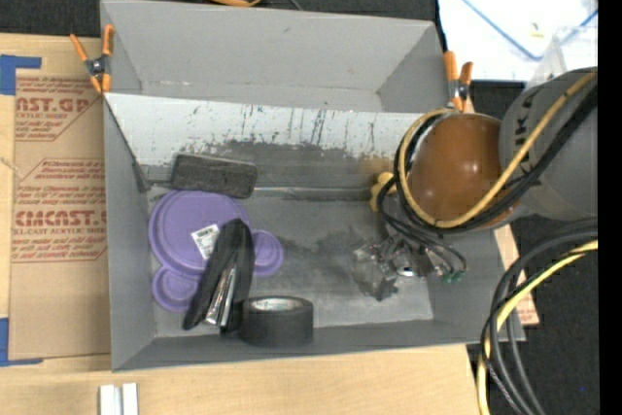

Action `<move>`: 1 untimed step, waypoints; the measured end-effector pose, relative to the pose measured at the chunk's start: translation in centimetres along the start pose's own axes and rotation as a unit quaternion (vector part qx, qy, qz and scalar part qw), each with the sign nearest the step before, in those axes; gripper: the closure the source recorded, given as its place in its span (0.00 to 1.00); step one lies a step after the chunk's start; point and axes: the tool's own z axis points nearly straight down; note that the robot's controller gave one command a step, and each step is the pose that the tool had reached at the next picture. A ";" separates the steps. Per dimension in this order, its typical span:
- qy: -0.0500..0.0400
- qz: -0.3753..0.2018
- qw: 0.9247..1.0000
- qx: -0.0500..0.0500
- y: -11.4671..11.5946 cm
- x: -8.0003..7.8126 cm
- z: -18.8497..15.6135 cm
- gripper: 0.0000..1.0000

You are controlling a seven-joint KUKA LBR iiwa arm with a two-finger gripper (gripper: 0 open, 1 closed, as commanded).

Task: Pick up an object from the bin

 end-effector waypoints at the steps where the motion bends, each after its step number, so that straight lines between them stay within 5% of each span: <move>1: -0.002 -0.011 1.000 0.000 -1.4 -0.5 -1.2 1.00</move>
Offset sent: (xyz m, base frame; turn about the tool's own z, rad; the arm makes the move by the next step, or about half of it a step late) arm 0.0802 -0.0684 -0.0320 -0.1641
